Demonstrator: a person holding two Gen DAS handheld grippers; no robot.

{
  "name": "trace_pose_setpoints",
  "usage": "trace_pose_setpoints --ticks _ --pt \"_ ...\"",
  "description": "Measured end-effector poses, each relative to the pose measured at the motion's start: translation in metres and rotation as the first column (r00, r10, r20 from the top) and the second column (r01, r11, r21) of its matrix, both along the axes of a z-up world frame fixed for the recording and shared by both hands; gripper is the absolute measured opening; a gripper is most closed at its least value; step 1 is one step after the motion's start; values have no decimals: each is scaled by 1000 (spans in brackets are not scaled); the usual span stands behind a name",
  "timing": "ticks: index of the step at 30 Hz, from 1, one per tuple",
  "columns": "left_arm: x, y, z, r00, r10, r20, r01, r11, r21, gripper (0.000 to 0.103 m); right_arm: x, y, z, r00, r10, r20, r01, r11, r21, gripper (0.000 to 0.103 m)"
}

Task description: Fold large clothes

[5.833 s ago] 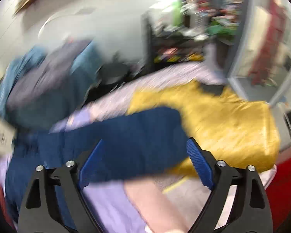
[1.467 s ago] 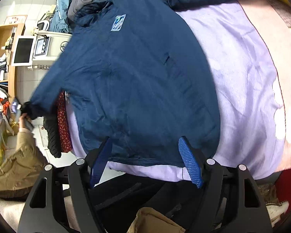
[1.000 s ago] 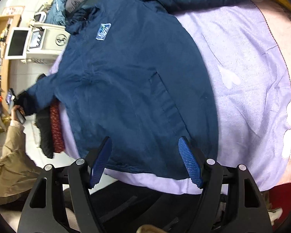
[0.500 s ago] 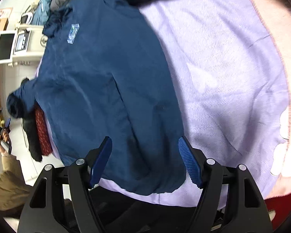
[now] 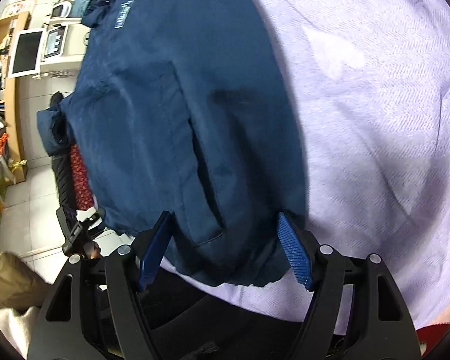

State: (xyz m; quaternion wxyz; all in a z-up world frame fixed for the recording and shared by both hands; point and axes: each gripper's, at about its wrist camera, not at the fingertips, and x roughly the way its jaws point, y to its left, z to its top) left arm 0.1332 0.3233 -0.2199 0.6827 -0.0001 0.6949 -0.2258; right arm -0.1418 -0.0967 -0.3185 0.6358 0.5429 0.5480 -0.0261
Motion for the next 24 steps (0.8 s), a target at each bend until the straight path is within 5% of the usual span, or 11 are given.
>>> trace_pose_setpoints --ticks 1,5,6,8,12,15,18,22,24 --pt "-1 -8 -1 1000 -5 15 5 1000 6 92 3 0 -2 1000 4 -8 -4 1000 0 68" --pt "0 -45 10 997 -65 36 63 997 53 44 17 7 10 997 79 1 -79 996 -37 22" --pt "1 -50 21 996 -78 47 75 995 69 24 20 9 15 996 88 7 -87 995 -38 19" --pt "1 -50 49 996 -82 41 81 997 16 18 20 10 39 993 92 68 -91 996 -12 14" --pt "0 -37 136 993 -90 80 98 989 -115 17 5 2 110 973 62 221 -85 991 100 13" --pt "3 -24 160 994 -73 83 85 985 -149 18 -5 -8 149 950 30 311 -78 987 144 13" --pt "4 -30 129 994 -90 62 94 993 -70 25 0 -5 143 965 97 242 -115 991 61 14" --pt "-2 -48 35 997 -70 -38 76 979 187 35 19 25 89 966 258 -20 -259 956 -135 28" --pt "-8 -46 0 999 -25 -33 34 951 307 67 21 31 56 962 245 -119 -258 959 -119 40"
